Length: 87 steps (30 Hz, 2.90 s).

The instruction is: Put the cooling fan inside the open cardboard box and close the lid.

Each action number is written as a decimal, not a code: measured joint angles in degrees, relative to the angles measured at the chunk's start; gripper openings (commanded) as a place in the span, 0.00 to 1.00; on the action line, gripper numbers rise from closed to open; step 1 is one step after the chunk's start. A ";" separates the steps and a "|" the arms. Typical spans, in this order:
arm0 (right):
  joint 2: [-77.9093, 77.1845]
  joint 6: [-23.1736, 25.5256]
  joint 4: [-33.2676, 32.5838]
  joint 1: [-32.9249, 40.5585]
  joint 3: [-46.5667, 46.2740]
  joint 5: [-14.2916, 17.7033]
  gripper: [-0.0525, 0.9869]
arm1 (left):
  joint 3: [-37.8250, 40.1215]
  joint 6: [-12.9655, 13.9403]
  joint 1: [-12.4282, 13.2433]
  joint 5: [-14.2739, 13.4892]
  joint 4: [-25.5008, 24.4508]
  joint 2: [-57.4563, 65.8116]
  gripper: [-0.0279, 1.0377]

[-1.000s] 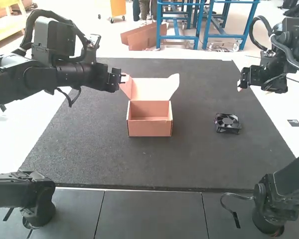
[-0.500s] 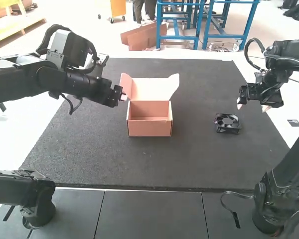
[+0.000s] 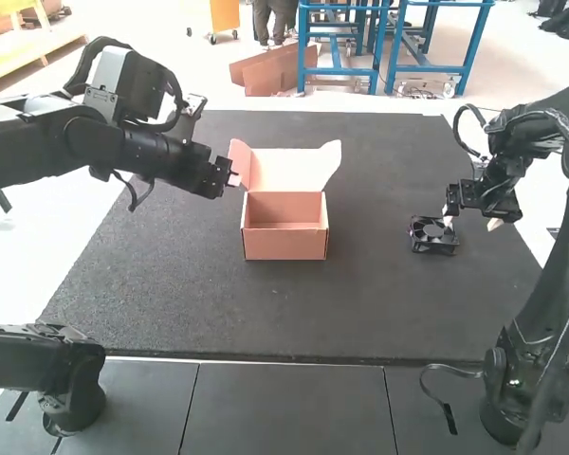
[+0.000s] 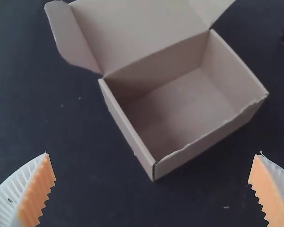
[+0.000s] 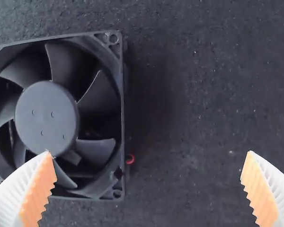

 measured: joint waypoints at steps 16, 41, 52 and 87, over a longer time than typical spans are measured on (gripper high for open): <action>5.66 -0.02 2.23 -0.74 3.08 2.03 0.91 | 0.35 0.02 -0.02 -0.04 -0.98 -0.02 0.94; 8.66 -0.02 -3.34 -1.11 5.77 2.05 0.91 | 1.55 0.00 -0.02 -0.48 -1.44 0.00 0.94; 10.58 0.11 -3.08 -1.20 5.75 1.81 0.79 | 1.79 0.02 -0.02 -0.48 -1.68 -0.02 0.94; -19.28 9.86 -17.46 -1.22 4.59 -9.07 0.03 | 0.83 0.02 2.78 -0.87 1.14 -0.02 0.94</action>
